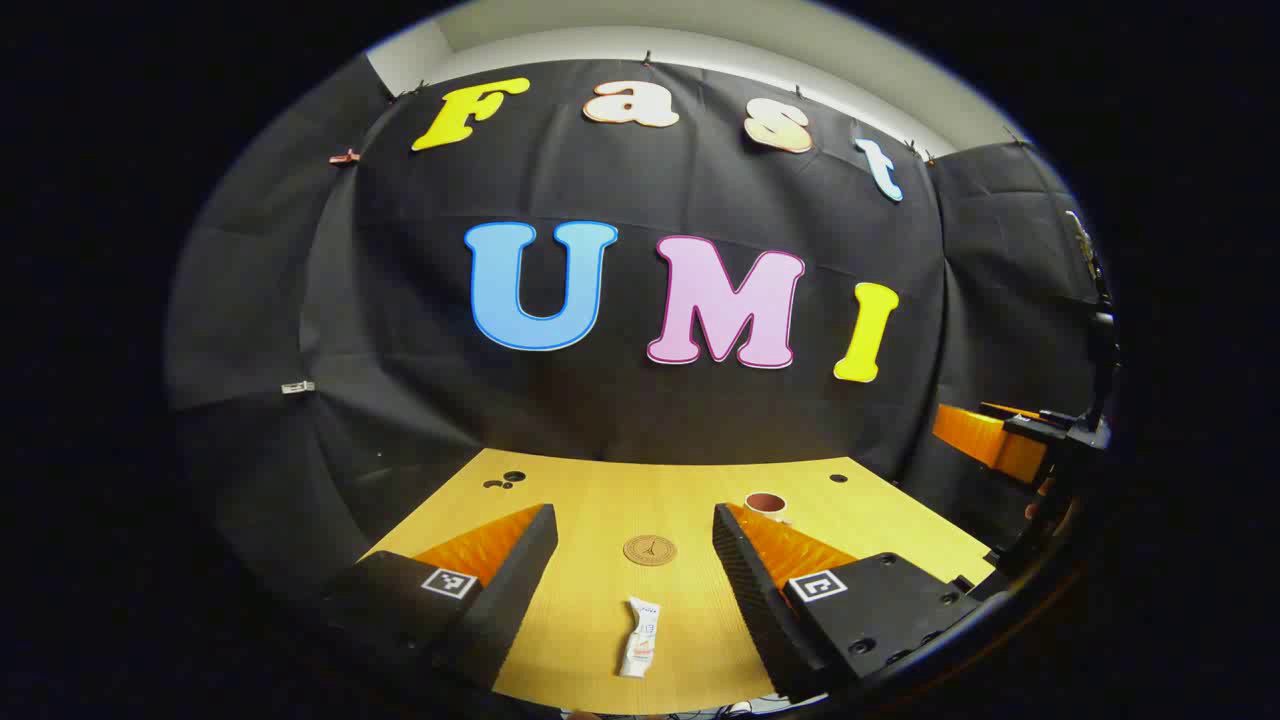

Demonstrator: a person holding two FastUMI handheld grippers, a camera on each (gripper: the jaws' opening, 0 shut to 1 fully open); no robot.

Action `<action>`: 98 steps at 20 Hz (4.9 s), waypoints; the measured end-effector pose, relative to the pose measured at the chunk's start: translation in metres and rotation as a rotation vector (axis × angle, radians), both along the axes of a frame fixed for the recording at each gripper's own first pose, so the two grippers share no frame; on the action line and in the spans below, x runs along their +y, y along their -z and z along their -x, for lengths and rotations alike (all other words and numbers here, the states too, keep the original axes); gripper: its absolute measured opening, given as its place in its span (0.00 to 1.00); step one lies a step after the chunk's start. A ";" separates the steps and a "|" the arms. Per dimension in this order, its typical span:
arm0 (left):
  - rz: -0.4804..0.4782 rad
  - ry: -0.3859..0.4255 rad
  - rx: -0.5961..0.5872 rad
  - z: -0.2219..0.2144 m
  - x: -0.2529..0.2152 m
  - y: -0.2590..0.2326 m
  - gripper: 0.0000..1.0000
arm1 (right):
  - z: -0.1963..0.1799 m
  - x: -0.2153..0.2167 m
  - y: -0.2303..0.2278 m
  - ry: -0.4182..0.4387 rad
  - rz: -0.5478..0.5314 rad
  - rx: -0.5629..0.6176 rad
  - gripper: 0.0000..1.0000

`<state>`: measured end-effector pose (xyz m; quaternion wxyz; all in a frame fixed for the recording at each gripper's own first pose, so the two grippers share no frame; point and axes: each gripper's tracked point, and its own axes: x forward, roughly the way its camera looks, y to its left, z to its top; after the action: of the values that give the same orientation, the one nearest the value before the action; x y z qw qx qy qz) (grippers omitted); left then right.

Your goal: Put the toothbrush and toothpaste on the desktop into the cup, then pick up the cup and place it on the coaster on the desktop.

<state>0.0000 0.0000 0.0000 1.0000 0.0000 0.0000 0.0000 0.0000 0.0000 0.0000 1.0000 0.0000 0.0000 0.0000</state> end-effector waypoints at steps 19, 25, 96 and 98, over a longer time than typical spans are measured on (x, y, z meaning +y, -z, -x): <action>-0.005 0.033 0.047 -0.059 -0.025 0.018 0.98 | -0.043 -0.006 0.026 -0.069 -0.018 0.091 0.96; -0.096 0.060 0.147 -0.076 -0.024 0.057 0.98 | -0.049 0.000 0.042 -0.095 -0.031 0.156 0.97; -0.136 0.097 0.760 -0.040 0.025 0.206 0.21 | -0.074 -0.008 0.371 0.054 0.019 1.086 0.42; -0.160 0.085 0.761 -0.037 0.032 0.207 0.22 | -0.073 -0.007 0.371 0.052 0.026 1.084 0.22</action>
<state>0.0369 0.0323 -0.2073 0.9245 0.0781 0.3708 -0.0412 0.0734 -0.0072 -0.3713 0.8564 -0.0123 0.5156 -0.0249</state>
